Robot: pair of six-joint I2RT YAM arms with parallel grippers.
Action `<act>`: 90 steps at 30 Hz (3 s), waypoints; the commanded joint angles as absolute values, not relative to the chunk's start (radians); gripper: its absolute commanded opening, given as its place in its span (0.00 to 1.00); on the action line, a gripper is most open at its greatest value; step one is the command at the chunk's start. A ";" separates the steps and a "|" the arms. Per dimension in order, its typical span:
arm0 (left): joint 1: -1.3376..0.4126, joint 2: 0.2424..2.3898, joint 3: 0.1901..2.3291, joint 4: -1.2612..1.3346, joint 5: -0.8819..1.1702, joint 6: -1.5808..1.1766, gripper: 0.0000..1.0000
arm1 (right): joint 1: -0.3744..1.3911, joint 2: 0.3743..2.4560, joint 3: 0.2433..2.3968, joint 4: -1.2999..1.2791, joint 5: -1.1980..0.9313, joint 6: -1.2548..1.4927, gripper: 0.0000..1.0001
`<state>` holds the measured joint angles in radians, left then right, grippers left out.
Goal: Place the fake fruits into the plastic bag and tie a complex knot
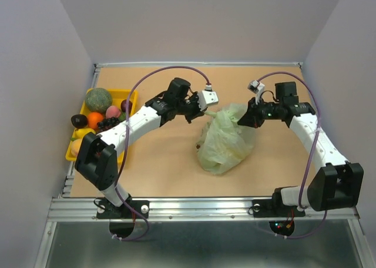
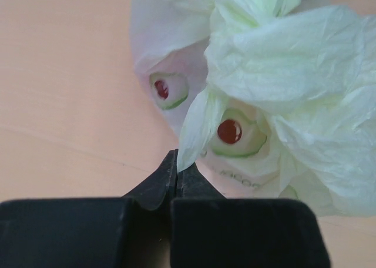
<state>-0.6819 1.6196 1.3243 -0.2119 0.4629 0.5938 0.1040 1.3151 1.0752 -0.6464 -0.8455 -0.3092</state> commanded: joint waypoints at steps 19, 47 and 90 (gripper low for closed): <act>-0.318 1.488 1.151 -0.176 0.250 0.469 0.00 | -0.244 1.397 1.180 -0.930 -0.623 -0.722 0.00; -0.241 1.555 1.192 -0.187 0.273 0.419 0.00 | -0.356 1.558 1.252 -0.833 -0.693 -0.641 0.00; -0.206 1.519 1.596 -0.391 0.311 0.215 0.99 | -0.189 1.473 1.402 -0.574 -0.693 -0.126 1.00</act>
<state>-0.2008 1.6234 1.5940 -0.2928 0.3080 0.2615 -0.1944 1.5116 1.4868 -0.5365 -0.6685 -0.1623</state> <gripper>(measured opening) 0.985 0.995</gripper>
